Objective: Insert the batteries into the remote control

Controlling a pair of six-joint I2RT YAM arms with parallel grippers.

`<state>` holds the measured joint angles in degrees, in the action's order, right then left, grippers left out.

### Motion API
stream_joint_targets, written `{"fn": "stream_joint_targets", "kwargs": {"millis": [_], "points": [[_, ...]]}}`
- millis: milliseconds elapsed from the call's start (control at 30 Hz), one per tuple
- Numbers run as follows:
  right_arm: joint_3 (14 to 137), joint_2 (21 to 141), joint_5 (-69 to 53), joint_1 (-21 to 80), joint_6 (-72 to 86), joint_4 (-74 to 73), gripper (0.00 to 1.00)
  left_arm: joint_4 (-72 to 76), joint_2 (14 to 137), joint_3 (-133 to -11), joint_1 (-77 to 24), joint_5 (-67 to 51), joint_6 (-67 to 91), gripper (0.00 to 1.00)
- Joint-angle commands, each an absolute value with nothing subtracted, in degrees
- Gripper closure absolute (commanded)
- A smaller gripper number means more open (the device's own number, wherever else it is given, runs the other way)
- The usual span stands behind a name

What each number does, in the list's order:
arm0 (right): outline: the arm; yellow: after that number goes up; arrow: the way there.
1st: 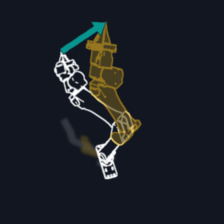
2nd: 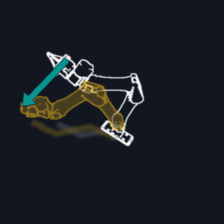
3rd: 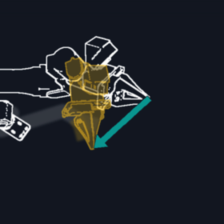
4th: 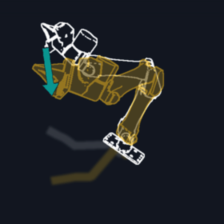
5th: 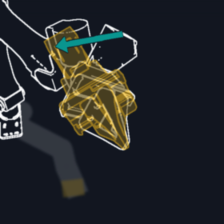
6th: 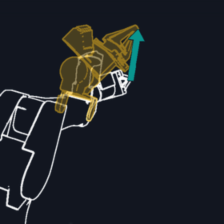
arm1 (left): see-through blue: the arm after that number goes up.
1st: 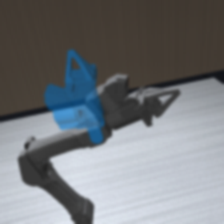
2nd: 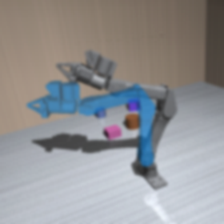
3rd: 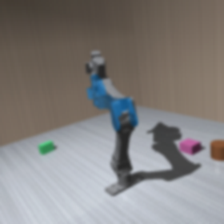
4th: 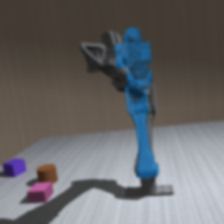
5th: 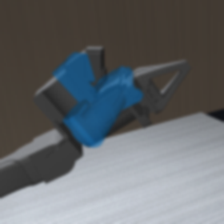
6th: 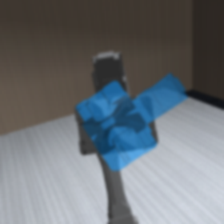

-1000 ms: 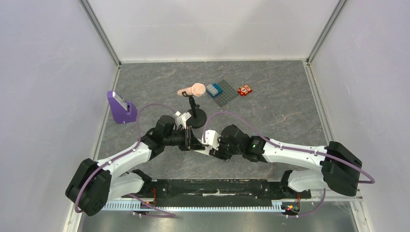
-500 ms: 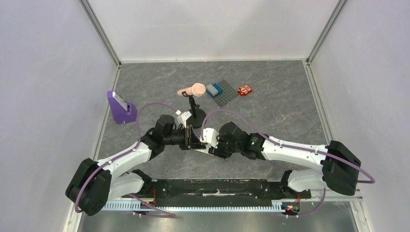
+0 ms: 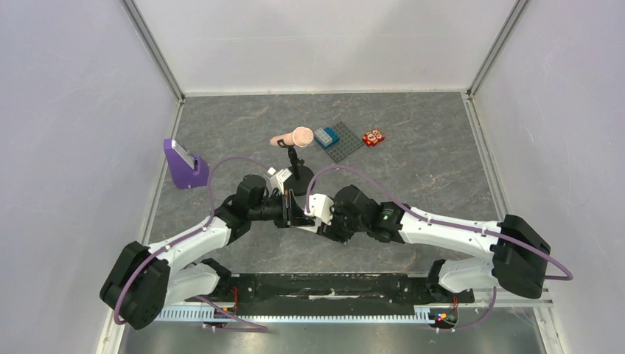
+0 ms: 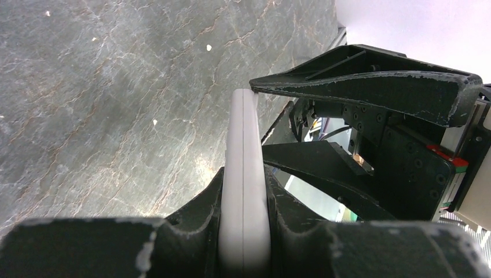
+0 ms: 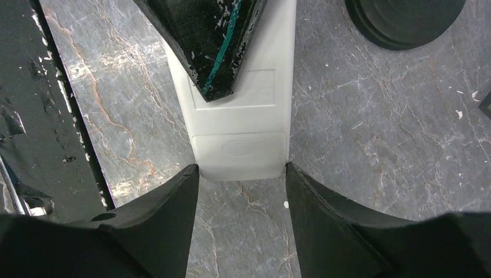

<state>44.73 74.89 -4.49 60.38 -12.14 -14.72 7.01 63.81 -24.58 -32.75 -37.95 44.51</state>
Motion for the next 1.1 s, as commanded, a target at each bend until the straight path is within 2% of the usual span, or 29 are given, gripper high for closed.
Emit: {"fn": "stream_joint_targets", "kwargs": {"millis": [0, 533, 733, 933, 1067], "points": [[47.33, 73.31, -3.15, 60.66, -11.6, -11.03, 0.4, 13.8, 62.24, -25.93, -33.82, -42.28, 47.99, 0.98], [47.33, 69.04, 1.43, 60.64, -9.67, -10.37, 0.27, 13.71, 62.66, -25.96, -33.68, -40.8, 48.25, 0.98], [42.84, 59.97, 2.5, 60.56, -5.35, -6.48, 0.12, 13.62, 62.05, -26.02, -33.58, -40.55, 48.58, 0.98], [39.55, 51.49, 2.94, 60.47, 0.64, -3.1, 0.09, 13.71, 61.24, -26.58, -33.49, -40.69, 49.66, 0.98], [37.47, 47.66, 13.4, 60.34, 10.47, -0.44, 0.08, 14.12, 58.62, -27.06, -33.49, -40.79, 51.7, 0.98]]}}
